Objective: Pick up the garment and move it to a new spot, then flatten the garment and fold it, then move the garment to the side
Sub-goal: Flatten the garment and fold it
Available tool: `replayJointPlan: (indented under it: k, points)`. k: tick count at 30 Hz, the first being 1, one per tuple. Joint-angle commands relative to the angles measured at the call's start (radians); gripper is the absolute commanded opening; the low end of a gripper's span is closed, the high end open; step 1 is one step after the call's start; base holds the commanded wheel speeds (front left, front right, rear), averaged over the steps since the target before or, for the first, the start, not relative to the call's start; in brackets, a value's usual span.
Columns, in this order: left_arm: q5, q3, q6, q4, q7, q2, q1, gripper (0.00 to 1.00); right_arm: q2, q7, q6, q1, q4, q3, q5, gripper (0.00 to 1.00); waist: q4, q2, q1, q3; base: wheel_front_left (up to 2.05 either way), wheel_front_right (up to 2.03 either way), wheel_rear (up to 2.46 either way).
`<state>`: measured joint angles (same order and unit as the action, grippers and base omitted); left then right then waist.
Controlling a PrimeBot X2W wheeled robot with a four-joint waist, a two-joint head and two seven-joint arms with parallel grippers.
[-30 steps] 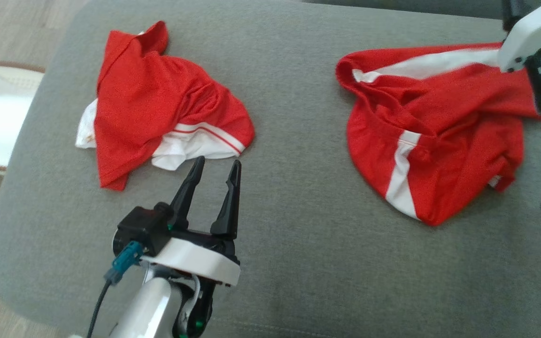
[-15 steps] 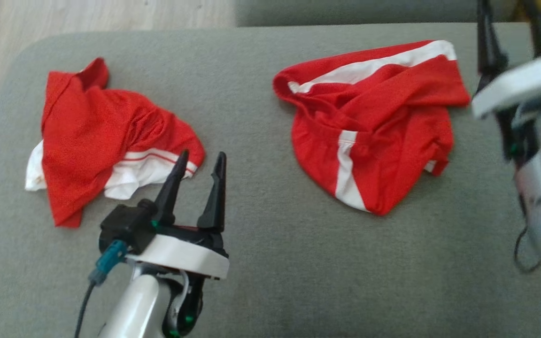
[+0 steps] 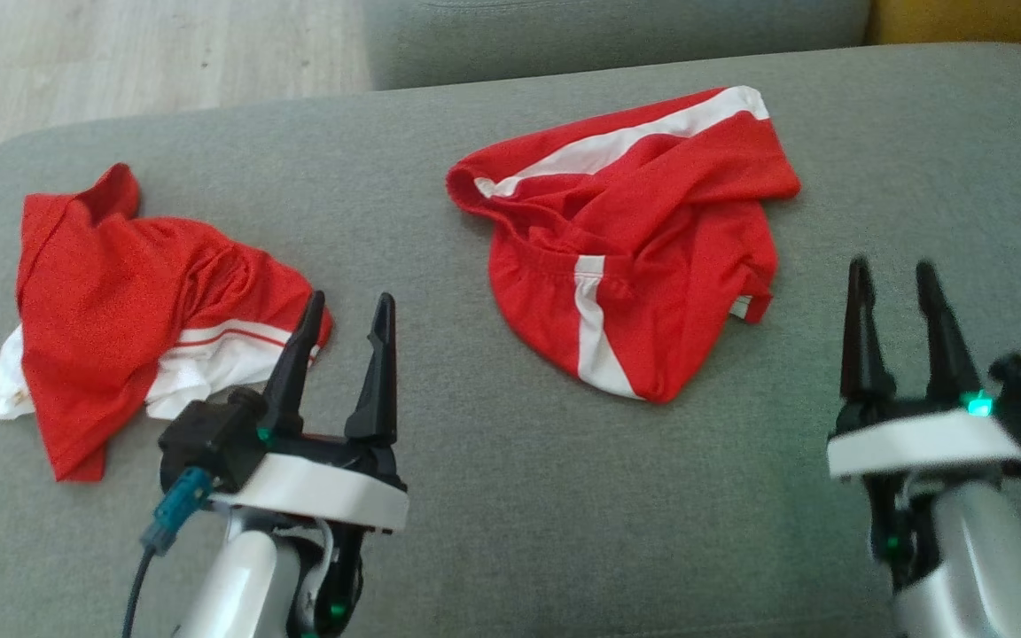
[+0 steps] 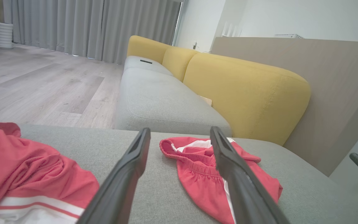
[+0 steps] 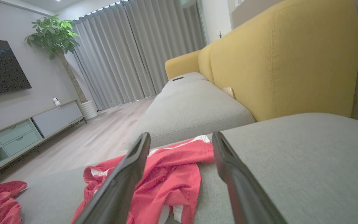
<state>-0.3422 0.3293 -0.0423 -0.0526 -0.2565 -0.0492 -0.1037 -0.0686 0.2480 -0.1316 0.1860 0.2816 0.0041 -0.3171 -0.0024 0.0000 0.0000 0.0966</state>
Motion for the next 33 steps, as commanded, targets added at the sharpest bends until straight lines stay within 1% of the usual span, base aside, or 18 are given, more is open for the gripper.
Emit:
replayJointPlan:
  k: [1, 5, 11, 15, 20, 22, 29, 31, 32, 33]
  points:
    - [0.012, -0.043, 0.007, 0.036, -0.005, -0.001, -0.017, 1.0, 0.005, 0.011, 0.001, 0.018, -0.046, 0.026, 0.011, 1.0, -0.01, 0.0, 0.0, -0.001, 0.0, 0.0, 0.0]
    - [0.026, -0.053, 0.017, 0.029, -0.005, -0.001, -0.022, 1.0, 0.015, 0.007, 0.001, -0.033, -0.075, 0.045, 0.02, 1.0, -0.033, 0.0, 0.0, 0.003, 0.0, 0.0, 0.0]
    - [0.055, -0.049, 0.044, -0.008, -0.005, -0.001, -0.053, 1.0, 0.018, 0.0, 0.001, -0.037, -0.097, 0.054, 0.011, 1.0, -0.064, 0.0, 0.0, 0.029, 0.0, 0.0, 0.0]
    - [0.095, -0.019, 0.083, -0.075, -0.005, -0.001, -0.125, 1.0, 0.018, -0.001, 0.001, -0.03, -0.105, 0.048, 0.005, 1.0, -0.078, 0.0, 0.0, 0.063, 0.0, 0.0, 0.0]
    - [0.151, 0.062, 0.138, -0.221, -0.002, -0.006, -0.268, 1.0, 0.018, 0.0, 0.001, -0.018, -0.101, 0.062, 0.002, 1.0, -0.097, 0.0, 0.0, 0.102, 0.0, 0.0, 0.0]
    - [0.171, 0.103, 0.151, -0.282, 0.024, -0.01, -0.334, 1.0, 0.018, 0.001, 0.001, -0.012, -0.096, 0.067, -0.002, 1.0, -0.106, 0.0, 0.0, 0.117, 0.0, 0.0, 0.0]
    - [0.225, 0.23, 0.169, -0.465, 0.117, -0.02, -0.533, 1.0, 0.018, 0.007, 0.001, 0.012, -0.078, 0.102, -0.02, 1.0, -0.147, 0.0, 0.0, 0.162, 0.0, 0.0, 0.0]
    - [0.229, 0.263, 0.171, -0.511, 0.136, -0.022, -0.576, 1.0, 0.018, 0.008, 0.001, 0.019, -0.073, 0.111, -0.024, 1.0, -0.159, 0.0, 0.0, 0.175, 0.0, 0.0, 0.0]
    - [0.229, 0.263, 0.171, -0.511, 0.136, -0.022, -0.576, 1.0, 0.018, 0.008, 0.001, 0.019, -0.073, 0.111, -0.024, 1.0, -0.159, 0.0, 0.0, 0.175, 0.0, 0.0, 0.0]
    - [0.228, 0.295, 0.172, -0.552, 0.153, -0.026, -0.615, 1.0, 0.018, 0.01, 0.001, 0.025, -0.068, 0.118, -0.029, 1.0, -0.169, 0.0, 0.0, 0.184, 0.0, 0.0, 0.0]
